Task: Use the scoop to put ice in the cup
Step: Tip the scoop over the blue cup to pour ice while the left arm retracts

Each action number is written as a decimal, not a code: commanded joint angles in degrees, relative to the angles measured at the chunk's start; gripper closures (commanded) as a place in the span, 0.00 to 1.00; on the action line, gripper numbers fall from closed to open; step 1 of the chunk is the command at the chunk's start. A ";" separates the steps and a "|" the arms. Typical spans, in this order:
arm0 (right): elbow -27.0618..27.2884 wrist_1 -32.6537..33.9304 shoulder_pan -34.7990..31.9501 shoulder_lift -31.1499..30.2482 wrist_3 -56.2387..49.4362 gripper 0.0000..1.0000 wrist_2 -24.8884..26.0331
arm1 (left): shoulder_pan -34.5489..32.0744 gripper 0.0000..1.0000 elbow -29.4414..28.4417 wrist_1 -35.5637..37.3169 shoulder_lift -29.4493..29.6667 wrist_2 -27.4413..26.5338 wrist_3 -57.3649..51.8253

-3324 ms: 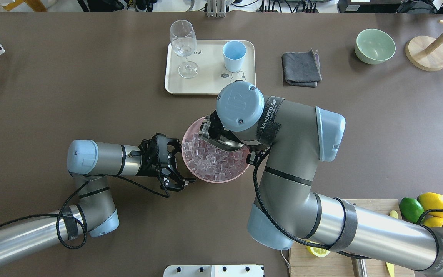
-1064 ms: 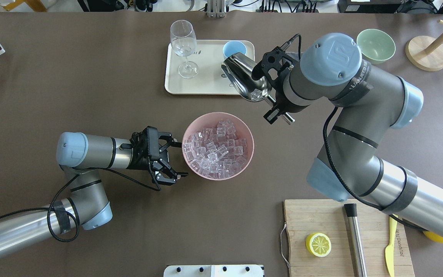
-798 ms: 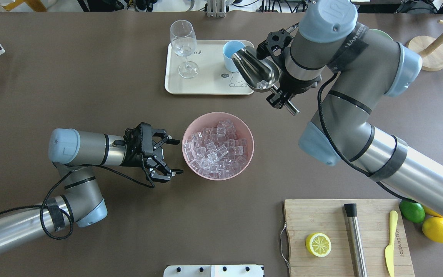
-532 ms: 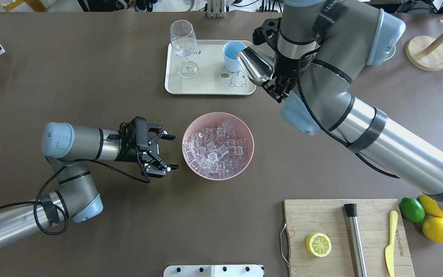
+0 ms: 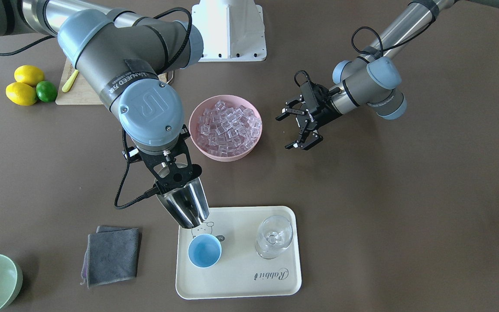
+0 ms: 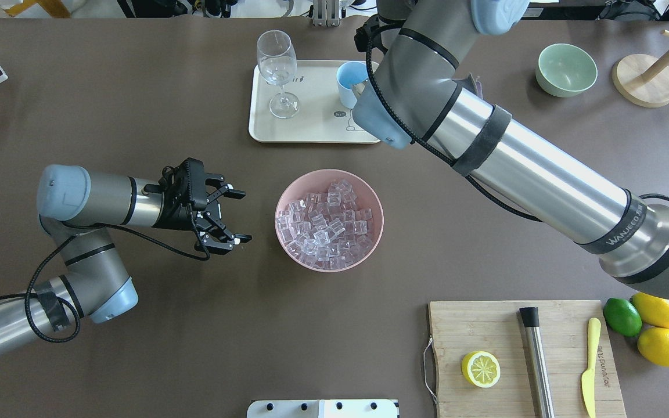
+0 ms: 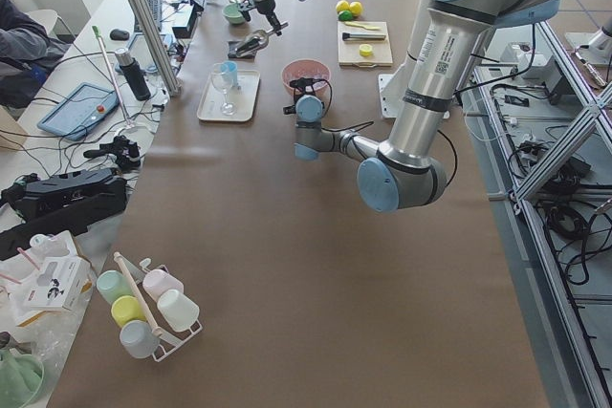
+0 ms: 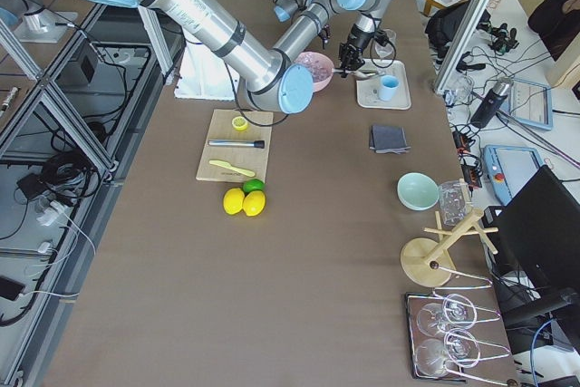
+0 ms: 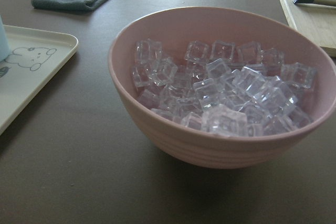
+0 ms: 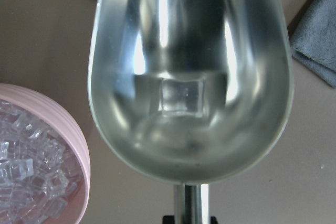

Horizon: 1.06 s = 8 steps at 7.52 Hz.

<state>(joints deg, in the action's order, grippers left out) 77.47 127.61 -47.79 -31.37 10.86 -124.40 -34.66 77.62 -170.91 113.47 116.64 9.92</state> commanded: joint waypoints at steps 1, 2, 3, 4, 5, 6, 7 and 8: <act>-7.04 8.68 -0.72 5.77 -6.79 1.00 0.56 | -4.34 0.02 2.43 4.76 -1.92 4.45 -0.08; -10.72 9.23 -1.24 7.88 -7.69 1.00 0.56 | -5.84 0.02 5.14 8.19 -3.76 5.69 -0.08; -13.37 9.32 -1.42 9.38 -8.14 1.00 0.56 | -7.42 0.02 7.26 11.09 -5.17 7.27 -0.08; -16.36 9.85 -2.03 11.13 -8.84 1.00 0.56 | -9.61 0.02 9.72 15.38 -6.40 9.28 -0.08; -18.30 10.72 -2.30 12.63 -10.41 1.00 0.65 | -11.63 0.02 11.74 19.43 -7.98 11.13 -0.08; -20.23 11.34 -3.26 13.86 -10.86 1.00 0.65 | -13.92 0.02 13.59 24.17 -9.30 12.98 -0.08; -21.73 11.69 -3.53 14.75 -12.34 1.00 0.65 | -16.55 0.02 15.35 29.61 -10.80 13.17 0.01; -22.27 11.70 -3.53 14.93 -12.53 1.00 0.65 | -19.80 0.02 15.80 34.19 -11.86 13.35 -0.08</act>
<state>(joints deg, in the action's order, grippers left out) 57.09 138.92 -50.96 -17.47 -0.52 -123.76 -49.43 91.53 -145.10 103.77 129.16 9.88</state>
